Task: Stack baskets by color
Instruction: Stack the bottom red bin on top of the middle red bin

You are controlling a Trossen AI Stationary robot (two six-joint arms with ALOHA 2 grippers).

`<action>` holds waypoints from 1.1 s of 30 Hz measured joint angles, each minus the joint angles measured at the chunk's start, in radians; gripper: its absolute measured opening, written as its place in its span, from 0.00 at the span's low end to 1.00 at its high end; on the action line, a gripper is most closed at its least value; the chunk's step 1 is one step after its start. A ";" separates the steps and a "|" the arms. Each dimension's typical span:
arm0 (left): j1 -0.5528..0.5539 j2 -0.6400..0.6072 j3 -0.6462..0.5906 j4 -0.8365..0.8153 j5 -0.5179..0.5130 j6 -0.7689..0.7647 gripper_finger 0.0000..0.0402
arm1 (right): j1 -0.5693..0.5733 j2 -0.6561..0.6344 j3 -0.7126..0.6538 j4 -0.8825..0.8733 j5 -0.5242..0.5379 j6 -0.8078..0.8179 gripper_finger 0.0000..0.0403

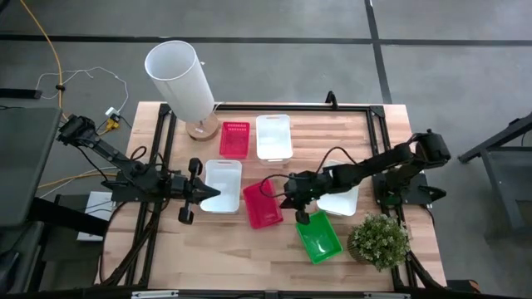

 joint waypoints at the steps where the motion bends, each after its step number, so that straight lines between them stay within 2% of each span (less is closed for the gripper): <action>1: 0.000 0.000 0.000 0.000 0.000 0.000 0.00 | 0.010 -0.017 0.000 -0.012 0.030 -0.003 0.00; 4: 0.000 0.000 0.000 -0.001 0.000 0.000 0.00 | 0.047 -0.067 0.000 -0.012 0.147 -0.046 0.00; 8: 0.000 0.000 0.000 -0.003 0.000 0.000 0.00 | 0.084 -0.080 -0.001 0.089 0.218 -0.149 0.00; 11: 0.000 0.000 0.000 -0.003 0.000 0.000 0.00 | 0.084 -0.043 -0.001 0.177 0.203 -0.240 0.00; 14: 0.000 0.000 0.000 -0.004 0.003 0.000 0.00 | 0.068 -0.012 -0.003 0.190 0.200 -0.282 0.00; 19: 0.000 0.000 0.000 -0.007 0.003 -0.001 0.00 | 0.035 0.023 -0.003 0.207 0.185 -0.286 0.00; 24: 0.000 0.000 0.000 -0.008 0.004 -0.002 0.00 | 0.011 0.068 -0.003 0.251 0.089 -0.286 0.00; 33: 0.000 0.000 0.000 -0.008 0.004 0.000 0.00 | 0.000 0.092 -0.003 0.263 0.068 -0.278 0.00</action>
